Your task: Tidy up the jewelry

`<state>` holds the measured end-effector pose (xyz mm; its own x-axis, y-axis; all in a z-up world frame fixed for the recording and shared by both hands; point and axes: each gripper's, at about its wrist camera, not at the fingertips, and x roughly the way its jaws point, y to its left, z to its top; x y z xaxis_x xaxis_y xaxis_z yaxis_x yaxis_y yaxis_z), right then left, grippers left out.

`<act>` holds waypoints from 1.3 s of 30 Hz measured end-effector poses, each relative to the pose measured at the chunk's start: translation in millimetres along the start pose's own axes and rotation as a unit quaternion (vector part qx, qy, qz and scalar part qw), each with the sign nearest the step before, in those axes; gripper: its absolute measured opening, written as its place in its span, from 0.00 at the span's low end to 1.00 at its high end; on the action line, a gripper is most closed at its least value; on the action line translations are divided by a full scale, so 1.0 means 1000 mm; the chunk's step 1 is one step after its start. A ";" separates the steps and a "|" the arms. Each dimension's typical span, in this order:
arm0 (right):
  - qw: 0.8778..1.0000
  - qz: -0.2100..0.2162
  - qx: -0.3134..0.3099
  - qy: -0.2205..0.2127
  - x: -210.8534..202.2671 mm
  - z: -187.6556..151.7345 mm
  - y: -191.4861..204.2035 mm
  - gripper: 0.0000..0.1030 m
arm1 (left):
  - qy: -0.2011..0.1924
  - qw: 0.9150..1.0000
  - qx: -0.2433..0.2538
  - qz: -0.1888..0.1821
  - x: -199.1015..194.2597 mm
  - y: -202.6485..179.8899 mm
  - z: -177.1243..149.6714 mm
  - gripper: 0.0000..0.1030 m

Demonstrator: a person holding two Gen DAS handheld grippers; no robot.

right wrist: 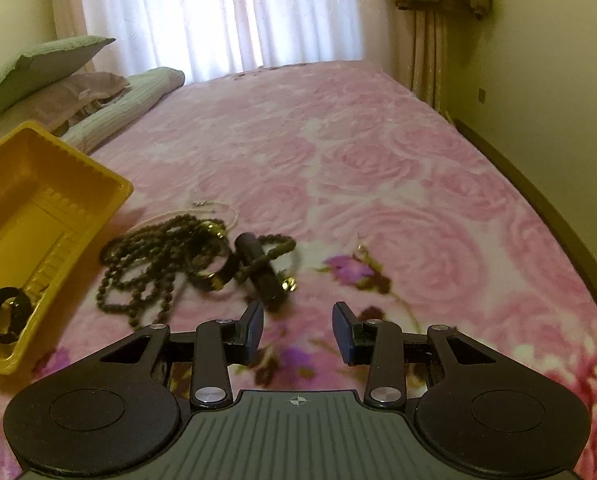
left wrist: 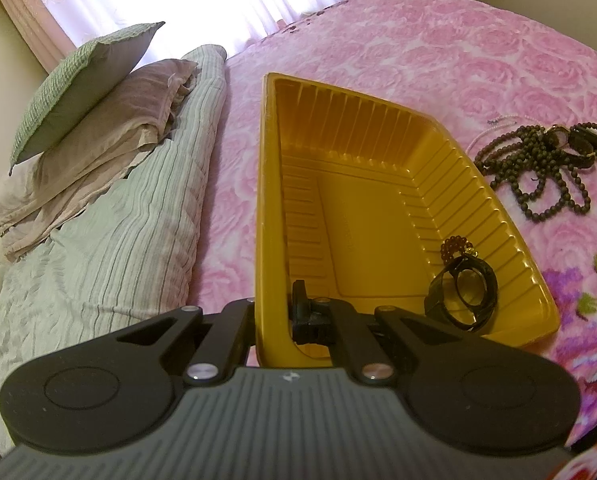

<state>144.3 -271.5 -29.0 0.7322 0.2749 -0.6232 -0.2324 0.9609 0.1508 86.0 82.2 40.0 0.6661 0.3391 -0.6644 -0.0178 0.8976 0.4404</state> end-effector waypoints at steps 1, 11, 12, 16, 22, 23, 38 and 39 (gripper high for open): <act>1.000 -0.004 0.001 -0.007 0.002 0.003 -0.002 0.38 | 0.000 1.000 0.001 0.001 0.000 0.000 0.000 0.02; 0.999 -0.038 -0.008 -0.008 0.047 0.031 -0.035 0.37 | 0.005 1.000 0.003 0.005 0.001 -0.001 0.002 0.02; 0.999 -0.038 -0.013 -0.004 0.053 0.033 -0.036 0.37 | 0.006 1.000 0.003 0.006 0.001 -0.002 0.002 0.02; 0.999 -0.037 -0.037 0.009 0.069 0.035 -0.037 0.31 | 0.007 1.000 0.004 0.006 0.001 -0.002 0.002 0.03; 0.997 -0.043 -0.056 0.016 0.075 0.033 -0.033 0.07 | 0.008 1.000 0.007 0.008 0.002 -0.003 0.004 0.02; 0.997 -0.049 -0.053 0.012 0.073 0.034 -0.032 0.07 | 0.008 1.000 0.007 0.008 0.002 -0.003 0.004 0.02; 0.984 0.153 -0.087 -0.006 0.014 0.050 0.106 0.07 | 0.009 1.000 -0.001 -0.006 0.003 0.001 0.000 0.02; 0.981 0.170 -0.089 -0.003 0.013 0.050 0.117 0.07 | 0.010 1.000 -0.003 -0.008 0.004 0.002 0.000 0.02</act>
<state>158.9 -153.7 18.4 0.5962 0.5800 -0.5552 -0.5725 0.7919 0.2126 88.7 85.8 38.2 0.6518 0.3308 -0.6825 -0.0124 0.9044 0.4265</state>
